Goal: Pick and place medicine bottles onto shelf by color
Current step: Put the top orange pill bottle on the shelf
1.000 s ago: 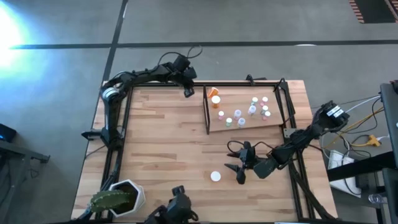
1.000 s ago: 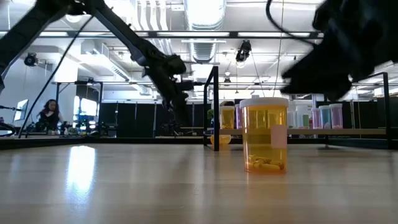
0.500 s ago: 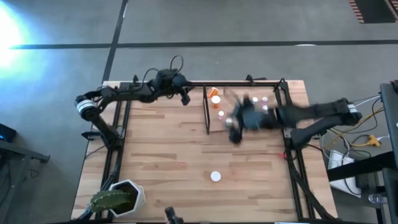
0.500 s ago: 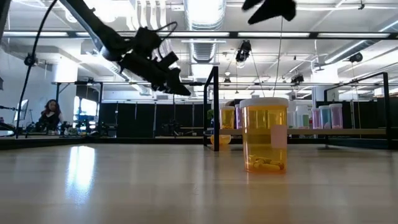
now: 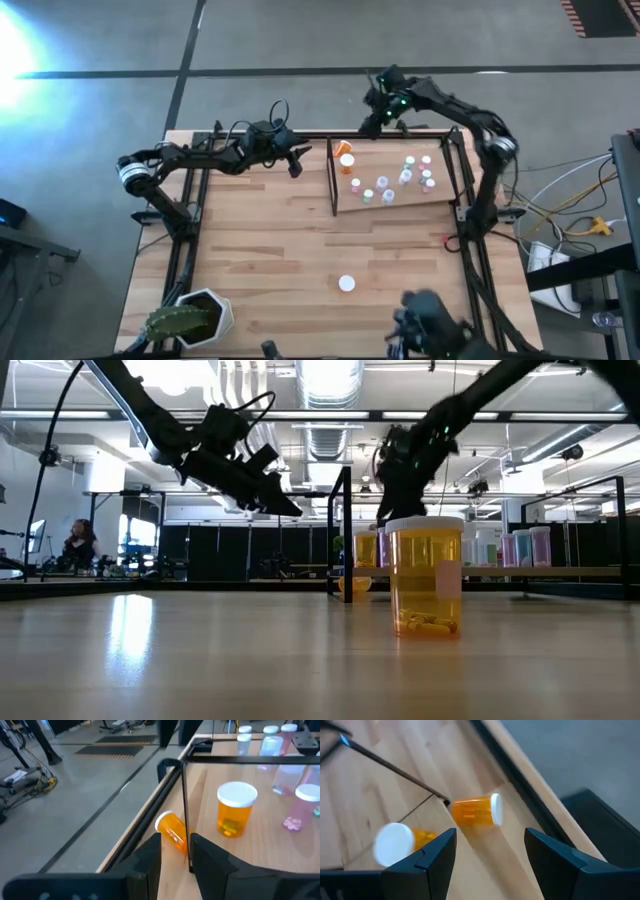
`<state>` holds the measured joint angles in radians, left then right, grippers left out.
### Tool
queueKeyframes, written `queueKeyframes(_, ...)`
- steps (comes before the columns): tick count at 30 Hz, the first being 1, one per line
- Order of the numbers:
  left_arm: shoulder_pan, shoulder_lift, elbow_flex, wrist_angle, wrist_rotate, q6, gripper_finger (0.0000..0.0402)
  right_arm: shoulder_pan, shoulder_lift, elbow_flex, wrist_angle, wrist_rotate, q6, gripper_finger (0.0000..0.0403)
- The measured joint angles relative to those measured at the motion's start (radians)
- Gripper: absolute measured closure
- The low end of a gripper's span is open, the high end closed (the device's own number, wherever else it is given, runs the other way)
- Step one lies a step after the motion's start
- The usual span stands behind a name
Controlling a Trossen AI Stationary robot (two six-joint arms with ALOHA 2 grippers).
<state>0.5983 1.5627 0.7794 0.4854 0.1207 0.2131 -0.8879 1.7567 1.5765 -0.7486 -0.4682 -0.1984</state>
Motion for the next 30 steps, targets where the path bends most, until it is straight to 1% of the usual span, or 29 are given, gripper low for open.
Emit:
queueKeyframes(2, 0.000, 0.000, 0.000, -0.008, 0.000, 0.000, 0.0315, -0.031, 0.085, 0.037, 0.003, -0.088, -0.121, 0.0179)
queueKeyframes(3, 0.000, 0.000, 0.000, -0.008, 0.000, 0.000, 0.0315, -0.042, 0.126, 0.059, -0.001, -0.114, -0.181, 0.0179)
queueKeyframes(6, -0.002, 0.000, 0.000, -0.009, 0.000, 0.000, 0.0315, -0.061, 0.235, 0.138, -0.007, -0.123, -0.343, 0.0179)
queueKeyframes(10, -0.004, 0.000, 0.001, -0.016, 0.000, 0.000, 0.0315, -0.063, 0.349, 0.250, -0.016, -0.139, -0.486, 0.0179)
queueKeyframes(14, -0.004, 0.000, 0.001, -0.021, 0.000, 0.000, 0.0315, -0.053, 0.442, 0.368, -0.108, -0.153, -0.655, 0.0179)
queueKeyframes(16, -0.004, 0.000, 0.001, -0.024, 0.000, 0.000, 0.0315, -0.047, 0.478, 0.423, -0.162, -0.181, -0.723, 0.0179)
queueKeyframes(18, -0.004, 0.000, 0.001, -0.024, 0.000, 0.000, 0.0315, -0.039, 0.507, 0.467, -0.195, -0.210, -0.769, 0.0179)
queueKeyframes(22, -0.004, 0.000, 0.001, -0.024, 0.000, 0.000, 0.0315, -0.026, 0.559, 0.519, -0.233, -0.217, -0.790, 0.0179)
queueKeyframes(28, -0.004, 0.000, 0.001, -0.024, 0.000, 0.000, 0.0315, -0.012, 0.591, 0.519, -0.252, -0.248, -0.848, 0.0179)
queueKeyframes(30, -0.005, 0.000, 0.001, -0.024, 0.000, 0.000, 0.0315, -0.008, 0.599, 0.517, -0.256, -0.224, -0.864, 0.0179)
